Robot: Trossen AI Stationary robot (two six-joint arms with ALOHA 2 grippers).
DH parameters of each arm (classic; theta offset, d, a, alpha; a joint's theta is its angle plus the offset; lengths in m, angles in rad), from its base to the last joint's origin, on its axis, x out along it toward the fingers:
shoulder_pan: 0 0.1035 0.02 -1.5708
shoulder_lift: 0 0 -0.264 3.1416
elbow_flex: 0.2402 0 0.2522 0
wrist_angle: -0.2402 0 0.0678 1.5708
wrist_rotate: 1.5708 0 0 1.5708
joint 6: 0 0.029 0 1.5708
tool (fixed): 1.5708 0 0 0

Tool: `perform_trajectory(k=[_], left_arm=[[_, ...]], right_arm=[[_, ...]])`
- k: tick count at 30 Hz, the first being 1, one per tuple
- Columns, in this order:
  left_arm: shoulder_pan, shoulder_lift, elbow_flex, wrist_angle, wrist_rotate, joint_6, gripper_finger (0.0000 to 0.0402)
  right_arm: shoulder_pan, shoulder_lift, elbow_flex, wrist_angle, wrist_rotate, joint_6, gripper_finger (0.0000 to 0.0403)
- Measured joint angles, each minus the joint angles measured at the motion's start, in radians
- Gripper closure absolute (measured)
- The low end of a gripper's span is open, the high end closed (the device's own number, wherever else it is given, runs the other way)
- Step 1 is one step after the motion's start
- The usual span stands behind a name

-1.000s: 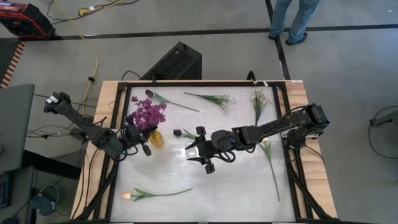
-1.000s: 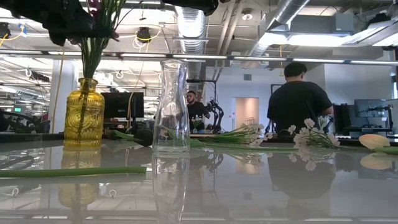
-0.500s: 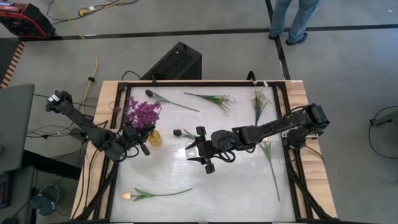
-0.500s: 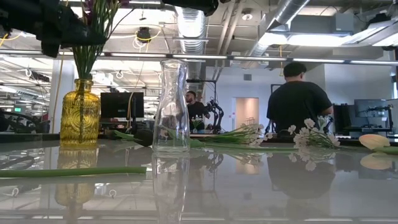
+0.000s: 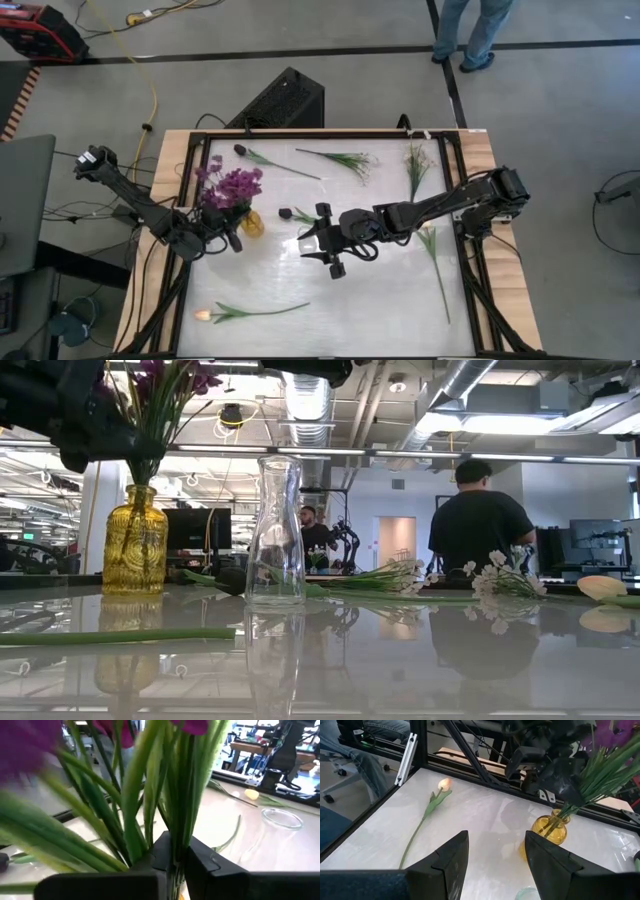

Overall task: Sort flowers into vase by color
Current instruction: Put the purple flower into the yellow vase

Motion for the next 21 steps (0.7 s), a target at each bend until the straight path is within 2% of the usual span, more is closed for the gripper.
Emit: perform_trajectory(k=[11,21], left_arm=[[0.0,-0.007,0.001,0.003,0.075,0.067,0.0293],[0.001,-0.116,0.002,-0.003,0.164,0.171,0.0276]], right_arm=[[0.0,-0.004,0.0,-0.034,0.0,0.001,0.0184],[0.0,-0.034,0.001,-0.095,0.0,0.029,0.0184]])
